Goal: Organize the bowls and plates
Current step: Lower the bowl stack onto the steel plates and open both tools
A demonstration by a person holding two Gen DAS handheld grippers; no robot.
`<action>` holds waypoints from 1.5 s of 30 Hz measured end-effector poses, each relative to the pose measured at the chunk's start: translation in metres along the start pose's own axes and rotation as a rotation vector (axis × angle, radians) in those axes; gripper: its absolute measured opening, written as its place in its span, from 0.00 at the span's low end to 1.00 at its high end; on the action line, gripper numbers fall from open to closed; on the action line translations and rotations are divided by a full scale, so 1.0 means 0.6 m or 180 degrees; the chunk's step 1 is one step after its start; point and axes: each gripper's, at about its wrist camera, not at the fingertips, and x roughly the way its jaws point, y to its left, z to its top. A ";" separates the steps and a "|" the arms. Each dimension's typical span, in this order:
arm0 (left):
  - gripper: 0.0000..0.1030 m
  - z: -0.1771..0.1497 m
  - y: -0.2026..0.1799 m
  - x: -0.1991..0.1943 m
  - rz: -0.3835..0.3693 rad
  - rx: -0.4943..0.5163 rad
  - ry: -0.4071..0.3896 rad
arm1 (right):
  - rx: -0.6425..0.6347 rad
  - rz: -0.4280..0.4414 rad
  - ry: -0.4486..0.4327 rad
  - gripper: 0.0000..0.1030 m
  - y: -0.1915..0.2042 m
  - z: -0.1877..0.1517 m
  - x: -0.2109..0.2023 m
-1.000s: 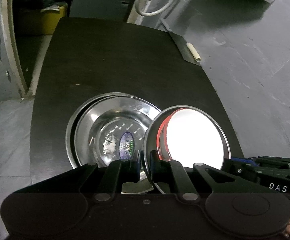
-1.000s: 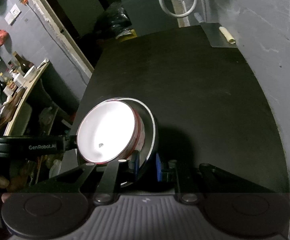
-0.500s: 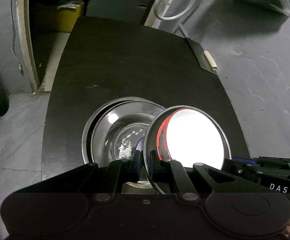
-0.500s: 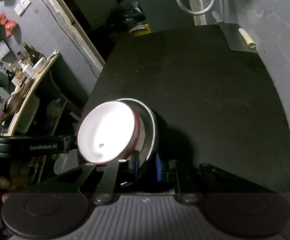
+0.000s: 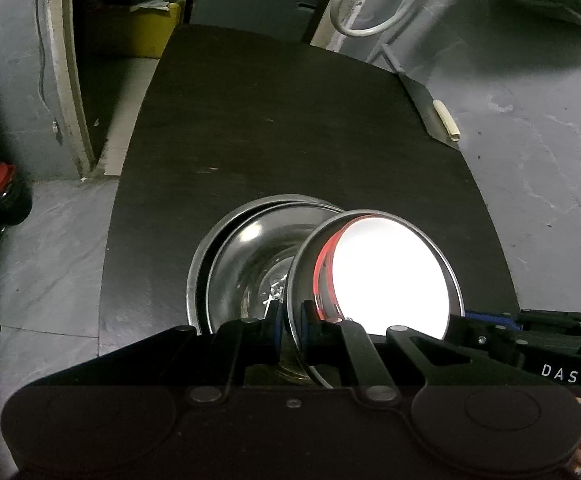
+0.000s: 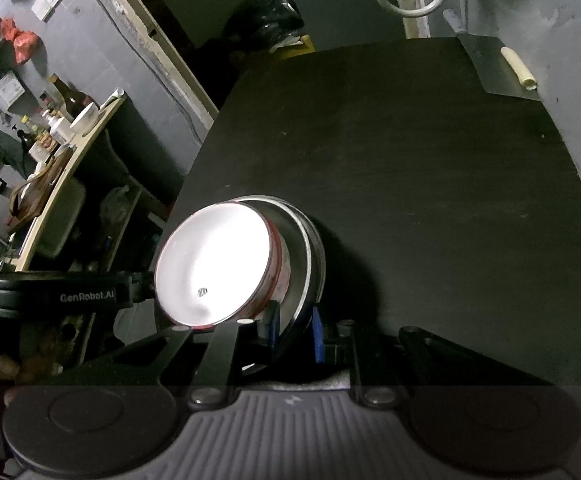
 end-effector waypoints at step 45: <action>0.07 0.010 0.032 0.016 0.0105 -0.0069 0.0048 | 0.0029 0.0040 0.0081 0.18 0.015 0.007 0.031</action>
